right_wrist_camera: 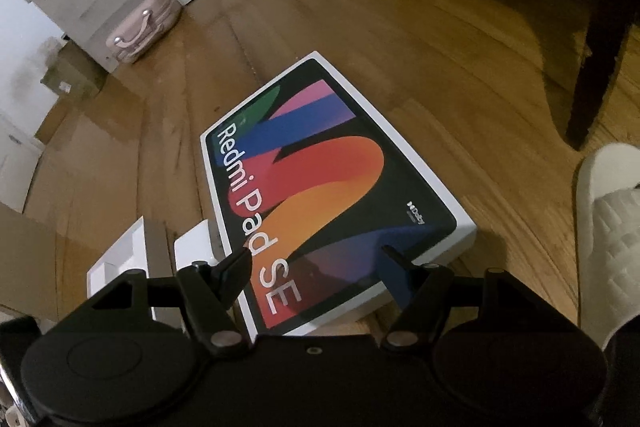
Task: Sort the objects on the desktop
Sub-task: 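Close the left gripper on the medium white cube charger, then carry the cube charger into the white tray and open the left gripper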
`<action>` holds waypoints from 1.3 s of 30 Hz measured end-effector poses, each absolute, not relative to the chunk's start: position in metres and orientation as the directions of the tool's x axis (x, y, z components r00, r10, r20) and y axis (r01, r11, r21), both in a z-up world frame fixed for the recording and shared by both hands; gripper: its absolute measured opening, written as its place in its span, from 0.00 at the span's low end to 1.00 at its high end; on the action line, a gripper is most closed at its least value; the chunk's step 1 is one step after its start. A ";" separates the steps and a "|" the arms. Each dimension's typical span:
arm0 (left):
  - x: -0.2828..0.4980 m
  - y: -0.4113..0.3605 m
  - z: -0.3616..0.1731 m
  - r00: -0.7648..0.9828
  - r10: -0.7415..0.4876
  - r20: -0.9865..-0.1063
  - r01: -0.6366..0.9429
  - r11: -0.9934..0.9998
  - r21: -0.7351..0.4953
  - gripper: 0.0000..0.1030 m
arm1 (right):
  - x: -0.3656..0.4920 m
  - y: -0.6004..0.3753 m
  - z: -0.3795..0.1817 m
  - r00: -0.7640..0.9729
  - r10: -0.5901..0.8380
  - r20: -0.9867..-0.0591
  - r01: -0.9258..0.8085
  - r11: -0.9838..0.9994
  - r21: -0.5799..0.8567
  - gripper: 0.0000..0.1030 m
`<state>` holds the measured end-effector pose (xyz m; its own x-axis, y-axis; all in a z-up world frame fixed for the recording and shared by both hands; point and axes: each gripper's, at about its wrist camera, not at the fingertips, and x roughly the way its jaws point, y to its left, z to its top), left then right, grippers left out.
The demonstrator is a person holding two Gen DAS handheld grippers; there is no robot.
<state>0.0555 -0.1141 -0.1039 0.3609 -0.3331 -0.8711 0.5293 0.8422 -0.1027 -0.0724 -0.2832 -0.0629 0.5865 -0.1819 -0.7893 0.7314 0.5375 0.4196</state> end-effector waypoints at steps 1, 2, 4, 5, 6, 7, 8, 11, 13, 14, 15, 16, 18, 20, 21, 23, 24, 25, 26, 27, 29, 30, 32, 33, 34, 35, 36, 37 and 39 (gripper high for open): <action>0.054 -0.114 -0.104 0.358 -0.328 -0.874 0.530 0.842 -0.099 0.51 | -0.073 -0.283 -0.062 0.590 -0.180 -0.787 0.731 0.533 0.426 0.73; 0.054 -0.114 -0.104 0.357 -0.325 -0.876 0.530 0.842 -0.097 0.51 | -0.073 -0.282 -0.061 0.592 -0.179 -0.786 0.731 0.530 0.430 0.73; 0.053 -0.114 -0.104 0.356 -0.322 -0.877 0.528 0.844 -0.095 0.51 | -0.073 -0.279 -0.059 0.588 -0.185 -0.787 0.730 0.541 0.418 0.73; 0.053 -0.114 -0.104 0.354 -0.323 -0.878 0.527 0.844 -0.098 0.51 | -0.073 -0.278 -0.058 0.584 -0.190 -0.789 0.731 0.547 0.409 0.73; 0.052 -0.113 -0.103 0.353 -0.323 -0.878 0.525 0.845 -0.100 0.51 | -0.073 -0.277 -0.057 0.581 -0.194 -0.790 0.732 0.550 0.403 0.73; 0.051 -0.113 -0.103 0.352 -0.323 -0.879 0.525 0.845 -0.100 0.51 | -0.073 -0.277 -0.056 0.580 -0.196 -0.791 0.732 0.551 0.401 0.73; 0.050 -0.113 -0.103 0.353 -0.321 -0.879 0.527 0.844 -0.097 0.51 | -0.074 -0.277 -0.056 0.581 -0.195 -0.791 0.732 0.551 0.402 0.73; 0.050 -0.115 -0.103 0.354 -0.316 -0.880 0.529 0.844 -0.090 0.51 | -0.074 -0.276 -0.056 0.583 -0.195 -0.789 0.730 0.551 0.403 0.72; 0.053 -0.115 -0.104 0.351 -0.314 -0.882 0.517 0.851 -0.097 0.52 | -0.074 -0.274 -0.057 0.579 -0.199 -0.791 0.732 0.554 0.396 0.72; 0.054 -0.116 -0.105 0.346 -0.312 -0.885 0.510 0.854 -0.102 0.53 | -0.074 -0.273 -0.057 0.576 -0.199 -0.793 0.732 0.558 0.392 0.72; 0.055 -0.116 -0.106 0.340 -0.309 -0.888 0.508 0.855 -0.103 0.53 | -0.073 -0.273 -0.059 0.572 -0.197 -0.796 0.732 0.560 0.388 0.72; 0.056 -0.116 -0.107 0.336 -0.309 -0.890 0.509 0.854 -0.104 0.53 | -0.072 -0.272 -0.060 0.569 -0.194 -0.799 0.734 0.558 0.387 0.72; 0.055 -0.116 -0.107 0.339 -0.311 -0.888 0.508 0.855 -0.106 0.52 | -0.072 -0.272 -0.062 0.566 -0.188 -0.803 0.736 0.554 0.389 0.72; 0.053 -0.115 -0.107 0.346 -0.311 -0.885 0.507 0.856 -0.102 0.51 | -0.071 -0.272 -0.064 0.563 -0.184 -0.805 0.737 0.553 0.389 0.72; 0.053 -0.114 -0.107 0.346 -0.312 -0.885 0.503 0.858 -0.106 0.51 | -0.071 -0.272 -0.064 0.565 -0.182 -0.805 0.735 0.553 0.391 0.72; 0.053 -0.113 -0.106 0.341 -0.315 -0.886 0.495 0.861 -0.115 0.51 | -0.072 -0.272 -0.065 0.563 -0.178 -0.807 0.736 0.552 0.392 0.72; 0.053 -0.111 -0.104 0.344 -0.319 -0.883 0.492 0.862 -0.119 0.51 | -0.073 -0.272 -0.065 0.562 -0.178 -0.808 0.738 0.549 0.392 0.72; 0.053 -0.109 -0.101 0.349 -0.324 -0.879 0.491 0.862 -0.123 0.51 | -0.074 -0.273 -0.065 0.563 -0.178 -0.807 0.739 0.546 0.395 0.72; 0.053 -0.107 -0.098 0.354 -0.330 -0.875 0.490 0.863 -0.127 0.51 | -0.075 -0.274 -0.065 0.564 -0.179 -0.806 0.741 0.540 0.398 0.72; 0.053 -0.105 -0.094 0.359 -0.335 -0.871 0.488 0.863 -0.131 0.51 | -0.076 -0.274 -0.065 0.564 -0.180 -0.806 0.744 0.533 0.402 0.72; 0.055 -0.100 -0.086 0.374 -0.341 -0.862 0.481 0.867 -0.134 0.51 | -0.079 -0.276 -0.064 0.567 -0.178 -0.805 0.747 0.522 0.411 0.73; 0.057 -0.097 -0.082 0.378 -0.346 -0.859 0.473 0.869 -0.142 0.51 | -0.081 -0.276 -0.063 0.569 -0.176 -0.803 0.748 0.517 0.417 0.73; 0.062 -0.088 -0.074 0.374 -0.377 -0.847 0.447 0.874 -0.191 0.51 | -0.083 -0.277 -0.062 0.578 -0.171 -0.798 0.745 0.509 0.431 0.72; 0.063 -0.084 -0.069 0.379 -0.388 -0.840 0.435 0.876 -0.208 0.51 | -0.084 -0.277 -0.062 0.582 -0.168 -0.796 0.743 0.508 0.436 0.73; 0.063 -0.080 -0.064 0.386 -0.397 -0.833 0.425 0.878 -0.221 0.51 | -0.085 -0.277 -0.062 0.583 -0.165 -0.795 0.743 0.506 0.439 0.73; 0.063 -0.077 -0.059 0.398 -0.398 -0.827 0.421 0.880 -0.221 0.51 | -0.085 -0.277 -0.062 0.583 -0.164 -0.796 0.744 0.503 0.440 0.73; 0.063 -0.076 -0.054 0.413 -0.394 -0.821 0.419 0.883 -0.212 0.51 | -0.085 -0.277 -0.062 0.582 -0.163 -0.796 0.744 0.501 0.442 0.73; 0.064 -0.075 -0.051 0.424 -0.384 -0.820 0.418 0.886 -0.199 0.51 | -0.085 -0.276 -0.062 0.582 -0.162 -0.797 0.744 0.500 0.442 0.73; 0.066 -0.074 -0.047 0.442 -0.363 -0.820 0.416 0.893 -0.172 0.51 | -0.083 -0.274 -0.061 0.582 -0.159 -0.797 0.742 0.504 0.442 0.73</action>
